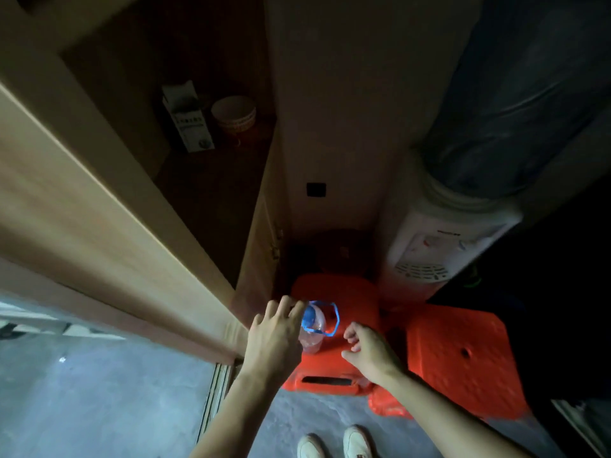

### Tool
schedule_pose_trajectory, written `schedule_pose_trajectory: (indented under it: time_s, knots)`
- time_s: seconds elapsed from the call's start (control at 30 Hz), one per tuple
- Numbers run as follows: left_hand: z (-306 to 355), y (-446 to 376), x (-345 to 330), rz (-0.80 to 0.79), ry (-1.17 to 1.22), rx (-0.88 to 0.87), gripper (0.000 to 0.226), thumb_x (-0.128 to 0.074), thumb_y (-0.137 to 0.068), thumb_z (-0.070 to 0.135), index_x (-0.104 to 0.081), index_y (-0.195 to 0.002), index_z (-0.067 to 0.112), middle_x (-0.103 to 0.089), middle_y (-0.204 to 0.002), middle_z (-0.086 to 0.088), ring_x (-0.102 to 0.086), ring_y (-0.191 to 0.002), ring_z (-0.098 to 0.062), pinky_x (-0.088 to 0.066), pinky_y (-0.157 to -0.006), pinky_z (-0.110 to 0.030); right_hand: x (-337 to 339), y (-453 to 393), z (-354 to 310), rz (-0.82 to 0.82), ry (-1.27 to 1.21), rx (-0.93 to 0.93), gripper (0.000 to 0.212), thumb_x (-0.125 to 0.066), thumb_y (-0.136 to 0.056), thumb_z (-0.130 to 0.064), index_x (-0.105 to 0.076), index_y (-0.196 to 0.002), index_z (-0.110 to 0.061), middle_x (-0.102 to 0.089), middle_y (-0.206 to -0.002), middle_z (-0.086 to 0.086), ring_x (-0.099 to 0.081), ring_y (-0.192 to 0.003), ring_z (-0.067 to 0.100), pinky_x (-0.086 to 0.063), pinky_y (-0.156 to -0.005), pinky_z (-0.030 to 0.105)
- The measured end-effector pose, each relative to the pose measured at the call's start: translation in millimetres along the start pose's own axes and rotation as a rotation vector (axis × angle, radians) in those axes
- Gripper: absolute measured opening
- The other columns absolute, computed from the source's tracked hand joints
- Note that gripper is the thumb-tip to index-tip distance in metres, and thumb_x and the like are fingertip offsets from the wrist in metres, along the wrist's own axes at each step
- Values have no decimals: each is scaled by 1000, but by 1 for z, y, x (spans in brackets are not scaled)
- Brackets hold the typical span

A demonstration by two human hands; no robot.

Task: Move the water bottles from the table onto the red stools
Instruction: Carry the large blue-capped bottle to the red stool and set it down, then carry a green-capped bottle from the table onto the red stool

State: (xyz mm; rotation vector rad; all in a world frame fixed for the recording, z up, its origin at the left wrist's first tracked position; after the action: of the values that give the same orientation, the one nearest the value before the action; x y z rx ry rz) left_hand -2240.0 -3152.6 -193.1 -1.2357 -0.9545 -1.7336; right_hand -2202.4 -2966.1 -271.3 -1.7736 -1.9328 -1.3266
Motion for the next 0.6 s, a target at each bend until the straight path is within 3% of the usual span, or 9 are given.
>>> schedule_pose_trajectory:
  time_s: [0.13,0.27,0.47,0.6]
  knots:
    - [40,10,19,101,-95,-112,56,-80,-53,29,-61,-106,26,-58,-97,5,-59,-82,-22,-48,-56,-33,32,41,5,104,96,28,23,-70,-80,-24,-58,-99,-23,-67,-103,-4,-63,-87,14,-52,-78,29]
    - [87,15,31,97,-146,-213,53,-79,-50,28,-64,-101,23,-60,-94,3,-60,-79,-22,-51,-56,-35,65,85,15,219,177,25,27,-66,-84,-31,-55,-108,-24,-61,-113,-5,-63,-106,17,-50,-82,33]
    - [171,17,31,63,-224,-360,50,-78,-48,31,-69,-97,22,-62,-91,1,-62,-79,-25,-52,-58,-37,119,152,50,323,274,-71,30,-58,-90,-33,-55,-119,-23,-57,-120,-2,-61,-112,21,-49,-84,34]
    - [251,31,26,9,-209,-469,40,-72,-58,35,-69,-96,25,-65,-93,4,-64,-87,-23,-52,-64,-37,156,213,90,481,359,-147,30,-54,-91,-37,-54,-117,-23,-58,-120,-1,-59,-113,21,-50,-85,35]
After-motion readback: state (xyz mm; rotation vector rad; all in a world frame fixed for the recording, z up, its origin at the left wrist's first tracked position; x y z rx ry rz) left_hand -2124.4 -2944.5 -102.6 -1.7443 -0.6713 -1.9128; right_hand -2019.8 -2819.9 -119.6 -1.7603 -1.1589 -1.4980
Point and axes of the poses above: each hand's wrist, its own y-axis away from the middle knuckle, its own x-axis out of the back of the hand, z = x × y, the point moved 3 cm from there along -y, towards the middle knuckle
